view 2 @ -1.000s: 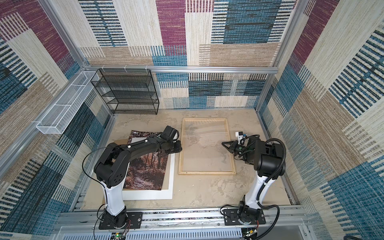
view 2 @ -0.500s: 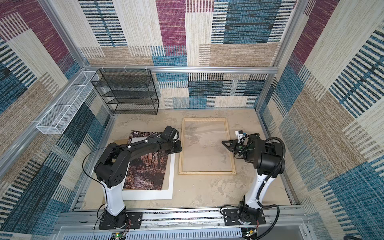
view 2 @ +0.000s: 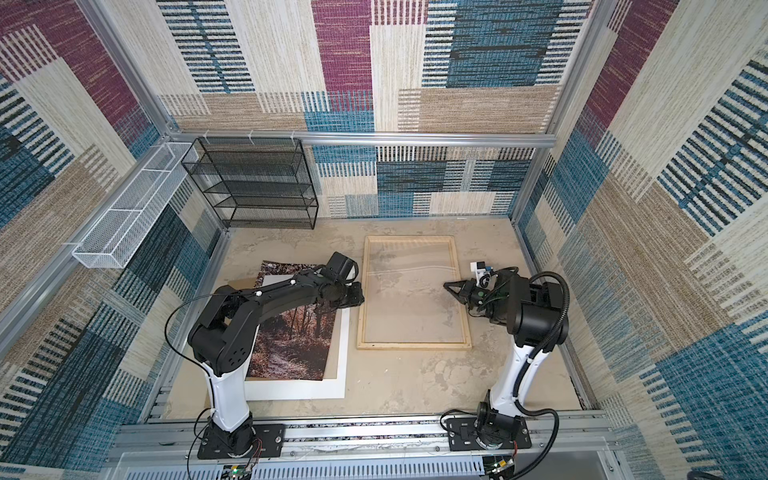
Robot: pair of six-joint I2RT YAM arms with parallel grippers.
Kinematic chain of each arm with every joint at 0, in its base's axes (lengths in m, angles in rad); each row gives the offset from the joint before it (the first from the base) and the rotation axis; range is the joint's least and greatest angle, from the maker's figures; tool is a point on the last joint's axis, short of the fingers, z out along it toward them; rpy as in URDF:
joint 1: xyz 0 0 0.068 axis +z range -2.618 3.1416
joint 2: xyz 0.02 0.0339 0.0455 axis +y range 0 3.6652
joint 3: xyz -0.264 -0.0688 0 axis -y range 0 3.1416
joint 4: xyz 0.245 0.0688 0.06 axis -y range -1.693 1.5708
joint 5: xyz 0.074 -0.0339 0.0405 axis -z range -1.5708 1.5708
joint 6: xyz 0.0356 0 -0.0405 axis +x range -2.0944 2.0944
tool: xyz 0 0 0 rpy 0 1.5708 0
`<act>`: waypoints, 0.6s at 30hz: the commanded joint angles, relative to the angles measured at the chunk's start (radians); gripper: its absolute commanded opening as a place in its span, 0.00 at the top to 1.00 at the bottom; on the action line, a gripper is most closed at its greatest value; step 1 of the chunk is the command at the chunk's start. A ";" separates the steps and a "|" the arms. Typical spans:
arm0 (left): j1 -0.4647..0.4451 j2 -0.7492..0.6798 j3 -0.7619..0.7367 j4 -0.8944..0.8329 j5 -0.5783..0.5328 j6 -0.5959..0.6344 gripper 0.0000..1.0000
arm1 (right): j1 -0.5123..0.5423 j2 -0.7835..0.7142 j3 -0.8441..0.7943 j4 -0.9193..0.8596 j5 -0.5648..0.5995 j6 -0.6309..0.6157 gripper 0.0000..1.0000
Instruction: Put the photo into the frame
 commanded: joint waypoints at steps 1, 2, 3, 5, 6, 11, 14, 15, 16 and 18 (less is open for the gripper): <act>0.000 -0.002 0.009 -0.007 0.007 0.020 0.70 | 0.000 0.003 0.007 0.024 -0.016 -0.009 1.00; 0.000 -0.002 0.008 -0.008 0.008 0.020 0.71 | 0.000 0.004 0.007 0.022 -0.015 -0.011 1.00; 0.000 -0.002 0.010 -0.011 0.008 0.022 0.71 | 0.001 0.004 0.008 0.019 -0.016 -0.014 1.00; 0.000 0.000 0.012 -0.014 0.007 0.025 0.72 | 0.000 0.007 0.010 0.016 -0.015 -0.015 1.00; 0.000 -0.002 0.011 -0.016 0.006 0.025 0.72 | 0.000 0.008 0.011 0.018 -0.016 -0.015 1.00; 0.001 0.003 0.018 -0.023 0.008 0.030 0.72 | 0.000 0.012 0.016 0.018 -0.018 -0.016 1.00; 0.000 0.009 0.026 -0.026 0.013 0.032 0.72 | 0.000 0.012 0.022 0.006 -0.016 -0.024 1.00; 0.000 0.009 0.026 -0.026 0.013 0.032 0.72 | 0.001 0.013 0.022 0.005 -0.018 -0.025 1.00; 0.000 0.010 0.026 -0.025 0.013 0.033 0.72 | 0.000 0.014 0.024 0.005 -0.018 -0.024 1.00; 0.000 0.012 0.028 -0.026 0.016 0.034 0.73 | 0.000 0.015 0.024 0.005 -0.018 -0.025 1.00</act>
